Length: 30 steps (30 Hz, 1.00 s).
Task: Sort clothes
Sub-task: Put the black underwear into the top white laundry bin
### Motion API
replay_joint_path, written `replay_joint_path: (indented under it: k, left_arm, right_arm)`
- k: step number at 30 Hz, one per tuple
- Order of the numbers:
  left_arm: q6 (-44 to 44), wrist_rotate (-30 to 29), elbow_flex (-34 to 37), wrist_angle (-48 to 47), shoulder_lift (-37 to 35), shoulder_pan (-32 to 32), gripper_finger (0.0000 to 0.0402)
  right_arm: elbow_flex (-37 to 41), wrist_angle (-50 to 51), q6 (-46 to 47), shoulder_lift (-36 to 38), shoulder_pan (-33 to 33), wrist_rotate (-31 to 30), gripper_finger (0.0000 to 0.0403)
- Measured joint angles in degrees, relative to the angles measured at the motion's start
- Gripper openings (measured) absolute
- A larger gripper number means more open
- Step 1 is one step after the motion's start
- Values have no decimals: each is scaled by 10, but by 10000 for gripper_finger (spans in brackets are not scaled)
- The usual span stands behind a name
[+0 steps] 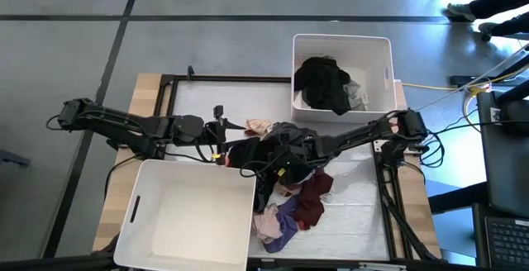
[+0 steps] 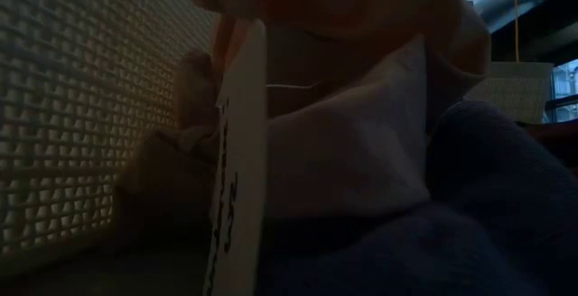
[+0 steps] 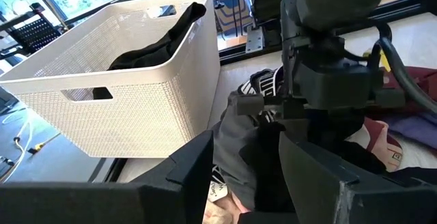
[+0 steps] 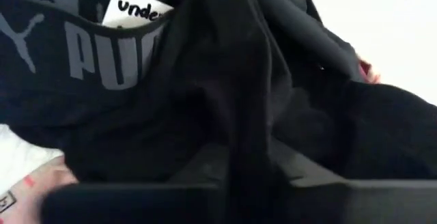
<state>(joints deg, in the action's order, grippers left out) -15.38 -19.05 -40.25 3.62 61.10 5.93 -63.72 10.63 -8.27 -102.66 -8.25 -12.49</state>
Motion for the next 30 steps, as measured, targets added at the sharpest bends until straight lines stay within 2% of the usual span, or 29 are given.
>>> replay_joint_path:
  k: [2,7,14,21,30]
  left_arm:
    - [0,0,0,0,0,0,159]
    - [0,0,0,1,0,0,159]
    - [0,0,0,1,0,0,159]
    - [0,0,0,1,0,0,159]
    - [-4,0,0,1,0,0,159]
  right_arm:
    - [0,0,-7,9,-1,-9,18]
    - [0,4,3,37,-10,-47,44]
    - [0,4,-22,131,-32,-117,17]
    - [0,2,-33,218,-37,-196,39]
    - [0,-23,-68,284,-37,-252,26]
